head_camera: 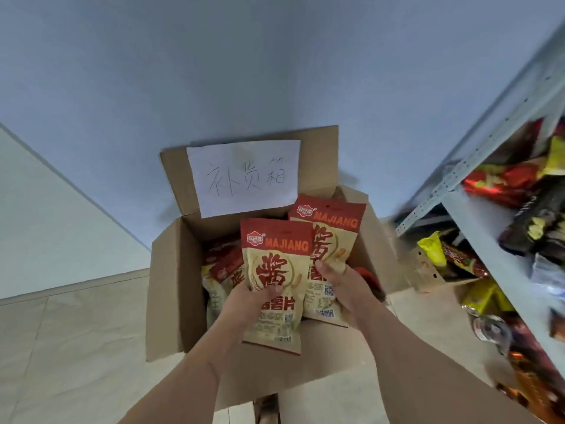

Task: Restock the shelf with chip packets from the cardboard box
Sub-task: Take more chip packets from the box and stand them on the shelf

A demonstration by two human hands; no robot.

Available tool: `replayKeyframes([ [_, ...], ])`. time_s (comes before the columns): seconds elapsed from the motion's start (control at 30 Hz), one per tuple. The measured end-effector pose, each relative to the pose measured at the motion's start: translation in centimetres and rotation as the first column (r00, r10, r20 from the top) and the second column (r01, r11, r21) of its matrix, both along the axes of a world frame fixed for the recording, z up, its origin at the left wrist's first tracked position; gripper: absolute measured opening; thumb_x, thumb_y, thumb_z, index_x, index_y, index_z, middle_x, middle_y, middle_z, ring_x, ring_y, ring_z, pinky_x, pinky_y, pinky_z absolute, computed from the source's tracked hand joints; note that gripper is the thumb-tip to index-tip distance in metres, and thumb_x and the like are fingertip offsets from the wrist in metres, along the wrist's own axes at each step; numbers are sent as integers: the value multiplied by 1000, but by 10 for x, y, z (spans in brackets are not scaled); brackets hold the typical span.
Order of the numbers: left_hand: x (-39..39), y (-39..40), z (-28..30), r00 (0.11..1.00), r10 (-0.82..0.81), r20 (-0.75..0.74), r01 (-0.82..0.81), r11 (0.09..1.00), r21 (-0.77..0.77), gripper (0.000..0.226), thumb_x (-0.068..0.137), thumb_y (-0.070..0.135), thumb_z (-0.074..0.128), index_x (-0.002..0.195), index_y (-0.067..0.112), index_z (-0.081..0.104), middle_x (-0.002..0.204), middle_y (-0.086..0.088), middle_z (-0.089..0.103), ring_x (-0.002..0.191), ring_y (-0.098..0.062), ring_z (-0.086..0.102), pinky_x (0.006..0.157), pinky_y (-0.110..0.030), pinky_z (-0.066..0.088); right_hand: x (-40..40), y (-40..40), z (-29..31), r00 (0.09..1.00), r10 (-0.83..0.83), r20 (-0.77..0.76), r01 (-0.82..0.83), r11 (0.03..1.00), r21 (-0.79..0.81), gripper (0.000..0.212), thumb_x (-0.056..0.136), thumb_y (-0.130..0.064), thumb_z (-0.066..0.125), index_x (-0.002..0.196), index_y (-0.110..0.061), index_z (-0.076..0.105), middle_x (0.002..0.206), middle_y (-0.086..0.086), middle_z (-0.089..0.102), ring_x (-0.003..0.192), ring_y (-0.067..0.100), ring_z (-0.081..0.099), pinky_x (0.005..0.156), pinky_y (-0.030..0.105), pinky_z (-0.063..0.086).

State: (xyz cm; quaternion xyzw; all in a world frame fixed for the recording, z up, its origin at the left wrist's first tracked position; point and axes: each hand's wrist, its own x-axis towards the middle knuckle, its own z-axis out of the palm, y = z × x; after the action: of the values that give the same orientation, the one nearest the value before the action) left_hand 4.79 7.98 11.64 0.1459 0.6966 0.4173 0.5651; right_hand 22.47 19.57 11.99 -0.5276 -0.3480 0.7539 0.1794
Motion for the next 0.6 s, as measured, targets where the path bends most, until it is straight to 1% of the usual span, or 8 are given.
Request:
replayKeyframes([
  [0.1,43,-7,42,989,-138,-48,139,990,21,48,76,36,86,119,27,65,101,6,80,94,-20,76,93,-48,58,69,-10,48,986,-164,3,163,984,77,37,85,-24,77,119,-14,64,107,11,77,99,32,74,93,57,55],
  [0.2,92,-13,83,945,-326,-29,327,943,57,44,81,34,82,120,29,65,108,3,78,101,-24,75,98,-53,54,150,-20,95,947,-321,13,316,940,128,29,88,-19,75,113,-12,64,100,9,78,90,29,75,81,48,60],
  [0.27,127,-15,109,899,-438,8,434,894,115,40,86,29,78,123,26,64,111,1,78,102,-24,75,97,-51,54,202,-30,121,924,-382,30,374,915,152,31,89,-22,74,116,-9,64,105,12,77,93,30,75,79,47,60],
  [0.33,162,-14,133,840,-543,14,532,827,180,45,84,29,80,126,25,64,115,-3,76,106,-26,73,99,-53,52,250,-46,146,891,-453,35,441,881,173,26,91,-23,73,111,-9,66,105,13,77,92,29,75,79,46,60],
  [0.4,196,-11,149,789,-615,17,596,770,228,49,83,24,81,128,18,64,117,-9,75,109,-31,72,103,-57,48,291,-64,170,849,-528,27,511,834,207,18,93,-21,71,106,-10,67,101,12,77,84,26,76,68,39,61],
  [0.47,227,-6,164,735,-677,26,649,714,264,45,85,17,78,128,12,63,118,-13,75,109,-33,72,103,-56,48,328,-84,191,793,-608,21,586,772,247,14,92,-20,71,103,-12,67,101,12,77,83,26,76,67,39,61],
  [0.53,255,-3,178,676,-737,28,700,653,290,46,84,18,80,126,11,64,118,-15,74,109,-36,71,103,-58,48,361,-105,208,729,-683,40,648,707,284,19,90,-22,74,104,-12,66,96,11,78,83,27,76,70,41,61],
  [0.6,283,-4,188,619,-785,13,740,589,325,50,81,24,84,126,12,65,118,-15,74,109,-37,71,103,-61,48,391,-128,222,664,-746,56,698,645,313,25,88,-23,76,106,-10,64,92,10,78,80,26,76,69,42,61],
])
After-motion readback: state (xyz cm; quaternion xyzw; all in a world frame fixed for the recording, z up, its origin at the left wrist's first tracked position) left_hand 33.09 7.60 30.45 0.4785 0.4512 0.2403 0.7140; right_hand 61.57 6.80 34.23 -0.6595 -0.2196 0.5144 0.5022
